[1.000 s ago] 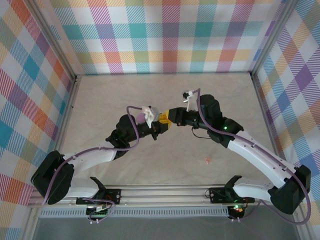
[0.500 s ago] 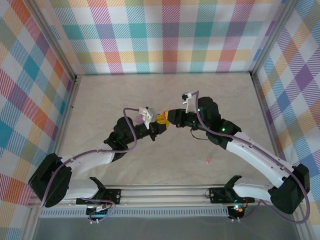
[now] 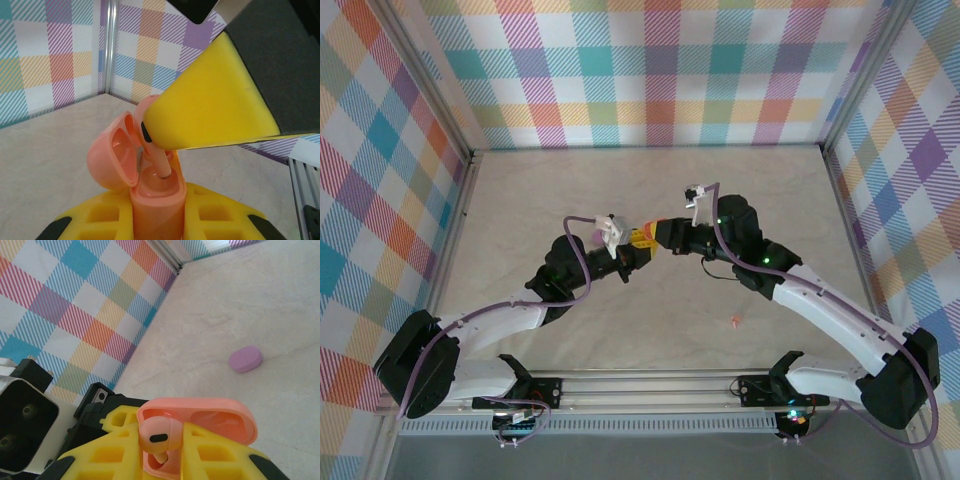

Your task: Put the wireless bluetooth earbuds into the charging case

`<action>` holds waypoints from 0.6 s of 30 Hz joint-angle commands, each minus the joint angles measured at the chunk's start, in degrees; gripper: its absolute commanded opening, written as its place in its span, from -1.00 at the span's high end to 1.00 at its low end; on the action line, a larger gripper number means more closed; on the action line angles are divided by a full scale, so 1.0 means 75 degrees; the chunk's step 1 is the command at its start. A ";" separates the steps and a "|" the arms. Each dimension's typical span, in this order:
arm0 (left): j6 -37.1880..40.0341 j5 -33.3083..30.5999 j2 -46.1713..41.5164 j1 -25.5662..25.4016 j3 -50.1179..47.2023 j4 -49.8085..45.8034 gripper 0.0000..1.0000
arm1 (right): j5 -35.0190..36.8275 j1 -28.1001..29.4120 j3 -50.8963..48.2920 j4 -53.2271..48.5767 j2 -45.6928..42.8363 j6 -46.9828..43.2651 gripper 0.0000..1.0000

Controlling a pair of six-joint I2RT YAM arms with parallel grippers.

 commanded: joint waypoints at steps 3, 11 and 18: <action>-0.0334 0.0134 -0.0151 -0.0089 0.0125 0.0998 1.00 | -0.0466 0.0001 -0.0323 0.0558 -0.0011 0.0170 0.56; -0.0259 0.0170 -0.0215 -0.0098 0.0137 0.0824 1.00 | -0.0433 0.0099 0.0008 0.0023 0.0105 -0.0467 0.56; 0.0015 0.0241 -0.0162 -0.0105 0.0299 0.0620 1.00 | 0.0115 0.0222 0.0047 -0.0624 0.0014 -0.1062 0.56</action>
